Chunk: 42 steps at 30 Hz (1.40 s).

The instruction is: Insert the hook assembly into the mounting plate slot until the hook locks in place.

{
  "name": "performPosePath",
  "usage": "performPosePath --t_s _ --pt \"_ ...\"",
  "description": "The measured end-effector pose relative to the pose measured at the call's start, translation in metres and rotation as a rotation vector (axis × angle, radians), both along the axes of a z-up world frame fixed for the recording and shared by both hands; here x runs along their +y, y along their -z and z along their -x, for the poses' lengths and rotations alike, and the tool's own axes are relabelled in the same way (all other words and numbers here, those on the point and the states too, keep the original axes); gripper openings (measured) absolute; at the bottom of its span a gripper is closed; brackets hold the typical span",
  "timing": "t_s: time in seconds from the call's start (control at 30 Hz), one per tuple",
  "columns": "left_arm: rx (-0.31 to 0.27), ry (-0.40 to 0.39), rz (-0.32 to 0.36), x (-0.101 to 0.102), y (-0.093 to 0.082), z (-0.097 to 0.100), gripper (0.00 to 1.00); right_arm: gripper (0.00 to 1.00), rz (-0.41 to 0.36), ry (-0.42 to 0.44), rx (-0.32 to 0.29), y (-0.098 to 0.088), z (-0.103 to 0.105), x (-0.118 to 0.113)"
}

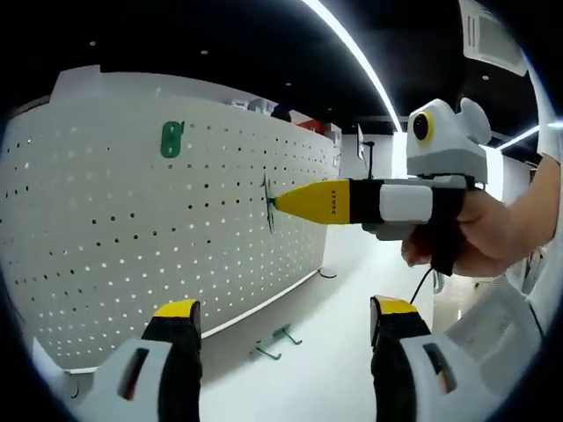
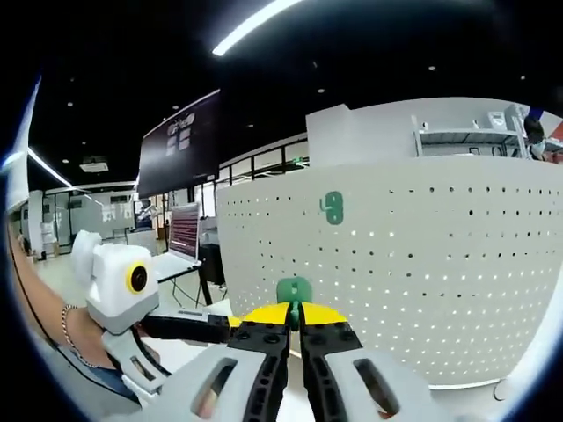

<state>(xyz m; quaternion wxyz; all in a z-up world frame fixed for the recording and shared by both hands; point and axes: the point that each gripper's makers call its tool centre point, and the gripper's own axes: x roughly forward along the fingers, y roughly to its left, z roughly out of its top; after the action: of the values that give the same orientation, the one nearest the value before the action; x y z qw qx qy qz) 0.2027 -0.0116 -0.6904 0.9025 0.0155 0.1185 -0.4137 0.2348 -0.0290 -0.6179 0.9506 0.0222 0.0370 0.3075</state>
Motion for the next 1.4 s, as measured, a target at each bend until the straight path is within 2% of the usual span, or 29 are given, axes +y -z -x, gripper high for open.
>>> performPosePath --t_s 0.37,0.83,1.4 --pt "0.006 -0.006 -0.012 0.007 0.009 0.005 0.81 0.01 -0.031 0.059 -0.002 -0.016 -0.027 -0.012" --pt "0.033 -0.021 -0.02 0.02 0.026 0.016 0.8 0.01 -0.038 0.132 -0.042 -0.043 -0.059 -0.024" --pt "0.06 -0.032 -0.049 0.035 0.047 0.027 0.78 0.01 -0.029 0.199 -0.097 -0.063 -0.081 -0.027"
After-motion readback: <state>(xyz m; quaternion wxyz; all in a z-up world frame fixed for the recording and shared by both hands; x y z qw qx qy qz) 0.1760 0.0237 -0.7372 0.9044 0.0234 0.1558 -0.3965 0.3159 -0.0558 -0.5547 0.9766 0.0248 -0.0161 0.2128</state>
